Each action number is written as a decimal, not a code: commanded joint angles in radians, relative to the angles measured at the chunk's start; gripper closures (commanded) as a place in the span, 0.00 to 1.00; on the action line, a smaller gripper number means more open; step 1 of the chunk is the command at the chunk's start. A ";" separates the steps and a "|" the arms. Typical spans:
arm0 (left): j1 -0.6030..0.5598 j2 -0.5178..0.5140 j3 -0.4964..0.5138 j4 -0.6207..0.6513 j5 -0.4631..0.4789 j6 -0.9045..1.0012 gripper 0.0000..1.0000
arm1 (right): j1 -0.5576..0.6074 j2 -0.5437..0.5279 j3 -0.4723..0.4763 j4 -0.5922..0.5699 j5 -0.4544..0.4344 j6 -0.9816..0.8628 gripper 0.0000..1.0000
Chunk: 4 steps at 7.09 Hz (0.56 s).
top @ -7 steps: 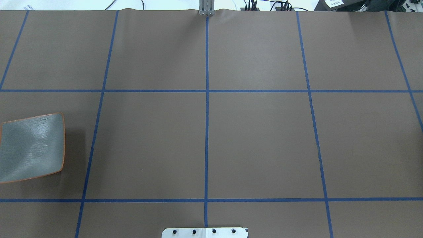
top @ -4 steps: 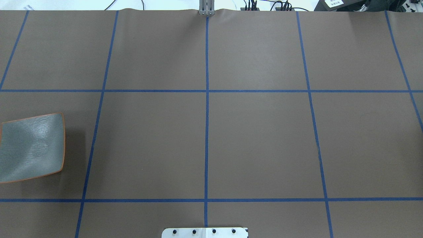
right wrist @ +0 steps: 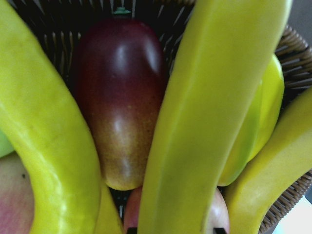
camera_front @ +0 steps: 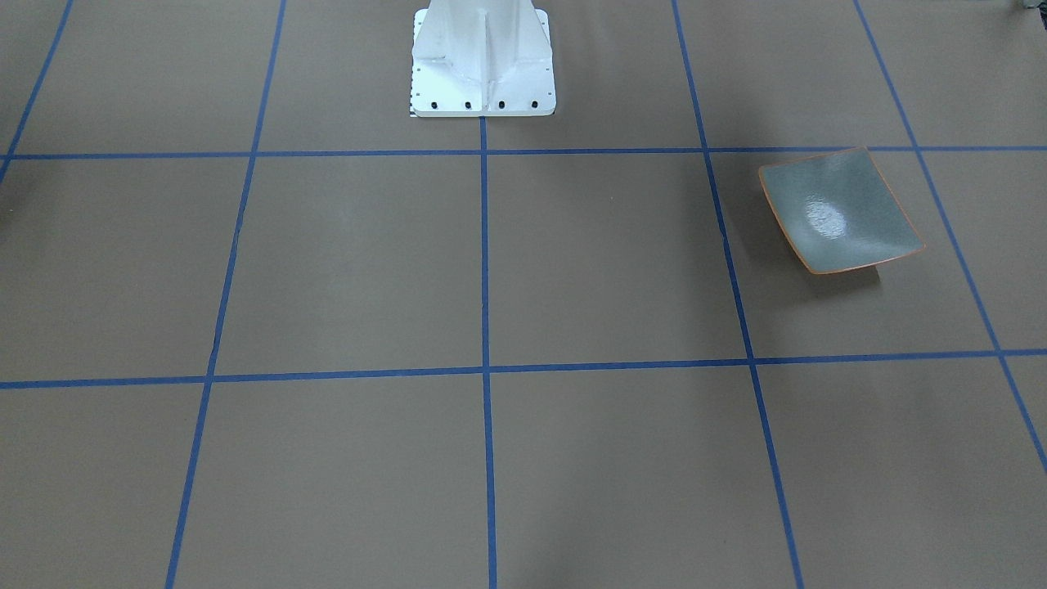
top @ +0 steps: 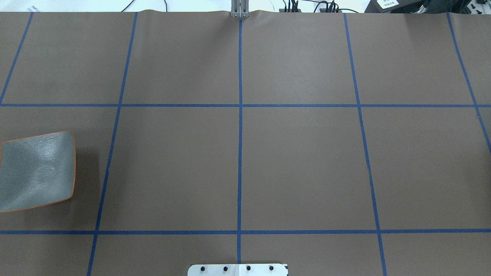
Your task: Transfer all bananas from basket to plate
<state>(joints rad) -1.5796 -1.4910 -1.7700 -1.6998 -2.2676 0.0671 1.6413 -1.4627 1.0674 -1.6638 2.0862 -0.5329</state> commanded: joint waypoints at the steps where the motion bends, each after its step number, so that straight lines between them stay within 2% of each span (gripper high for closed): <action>1: 0.000 0.000 0.003 0.002 -0.001 -0.001 0.00 | 0.055 0.015 0.019 0.004 -0.005 -0.010 1.00; 4: 0.001 0.000 0.010 0.002 -0.001 -0.004 0.00 | 0.181 0.015 0.167 -0.014 -0.087 -0.028 1.00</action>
<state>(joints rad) -1.5787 -1.4910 -1.7631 -1.6981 -2.2687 0.0633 1.7769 -1.4502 1.1658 -1.6720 2.0272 -0.5475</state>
